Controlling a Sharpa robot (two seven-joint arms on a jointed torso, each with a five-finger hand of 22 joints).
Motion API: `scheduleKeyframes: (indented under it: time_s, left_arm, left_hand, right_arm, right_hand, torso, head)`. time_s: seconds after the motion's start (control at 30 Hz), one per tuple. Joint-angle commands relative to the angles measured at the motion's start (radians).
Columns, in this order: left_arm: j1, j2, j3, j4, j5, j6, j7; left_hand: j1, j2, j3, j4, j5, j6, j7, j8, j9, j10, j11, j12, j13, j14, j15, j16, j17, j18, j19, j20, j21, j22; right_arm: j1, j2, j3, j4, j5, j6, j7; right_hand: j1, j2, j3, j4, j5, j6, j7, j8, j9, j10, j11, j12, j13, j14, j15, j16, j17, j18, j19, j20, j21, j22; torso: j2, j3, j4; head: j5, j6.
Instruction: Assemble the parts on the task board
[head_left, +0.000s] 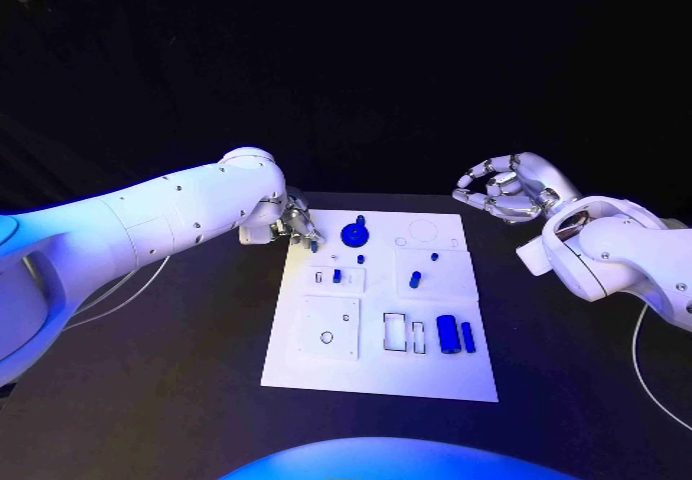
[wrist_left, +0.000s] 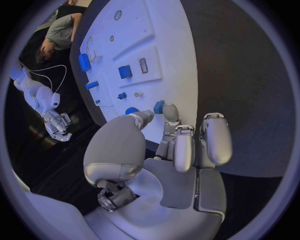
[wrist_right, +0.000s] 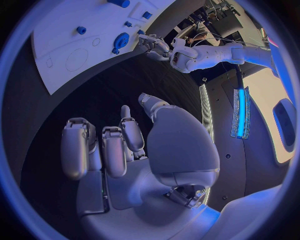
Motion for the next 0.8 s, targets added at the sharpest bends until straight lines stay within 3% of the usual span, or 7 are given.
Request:
scheduleKeyframes:
  time_s: [0.03,0.2,0.3,0.8]
  left_arm:
    - [0.0,0.002,0.0,0.002,0.013,0.013,0.01]
    - [0.0,0.001,0.0,0.002,0.013,0.018,0.009]
    - [0.0,0.0,0.0,0.002,0.013,0.021,0.006]
    - [0.0,-0.001,0.0,0.003,0.013,0.026,0.006]
  left_hand:
    - [0.01,0.0,-0.002,-0.006,0.001,0.009,0.001,-0.003,-0.001,0.01,0.0,0.007,0.001,0.099,0.006,0.004,0.239,0.01,0.007,0.002,0.008,0.003]
    - [0.011,0.001,-0.002,-0.006,0.001,0.01,0.001,-0.003,-0.001,0.012,0.0,0.008,0.004,0.099,0.006,0.005,0.24,0.01,0.008,0.002,0.008,0.004]
    - [0.007,-0.011,-0.016,0.005,-0.002,0.017,0.001,0.0,-0.003,0.018,0.0,0.013,0.007,0.1,0.005,0.007,0.242,0.009,0.011,0.002,0.012,0.01]
    - [0.021,-0.011,-0.017,0.002,0.0,0.022,-0.003,0.002,-0.003,0.023,-0.003,0.018,0.012,0.101,0.004,0.008,0.244,0.008,0.012,0.001,0.014,0.013]
  right_arm:
    - [-0.001,0.001,0.0,0.0,-0.005,0.014,0.007]
    - [-0.001,0.001,0.0,0.0,-0.005,0.014,0.007]
    - [-0.001,0.001,0.0,0.0,-0.005,0.014,0.007]
    - [-0.001,0.002,0.0,0.0,-0.005,0.014,0.007]
  right_hand:
    - [-0.01,0.003,-0.001,0.005,0.004,-0.005,-0.001,0.004,0.0,0.0,-0.004,-0.002,0.001,0.068,0.0,-0.005,0.108,0.018,0.006,-0.004,-0.007,0.006]
    - [-0.01,0.003,-0.001,0.005,0.004,-0.005,-0.001,0.004,0.0,0.0,-0.004,-0.002,0.001,0.068,0.0,-0.005,0.108,0.018,0.006,-0.004,-0.007,0.006]
    - [-0.01,0.003,-0.001,0.005,0.004,-0.005,-0.001,0.004,0.0,0.0,-0.004,-0.002,0.001,0.068,0.0,-0.005,0.108,0.018,0.006,-0.004,-0.007,0.006]
    - [-0.009,0.004,0.0,0.005,0.005,-0.005,-0.001,0.006,0.0,0.001,-0.004,-0.002,0.001,0.067,-0.001,-0.005,0.107,0.018,0.007,-0.004,-0.006,0.007]
  torso:
    - [0.0,0.0,-0.0005]
    - [0.0,-0.0003,-0.0009]
    - [0.0,-0.0003,-0.0008]
    - [0.0,-0.0001,-0.0008]
  head:
    - [0.001,-0.001]
    - [0.001,-0.003]
    - [0.001,-0.003]
    - [0.0,-0.006]
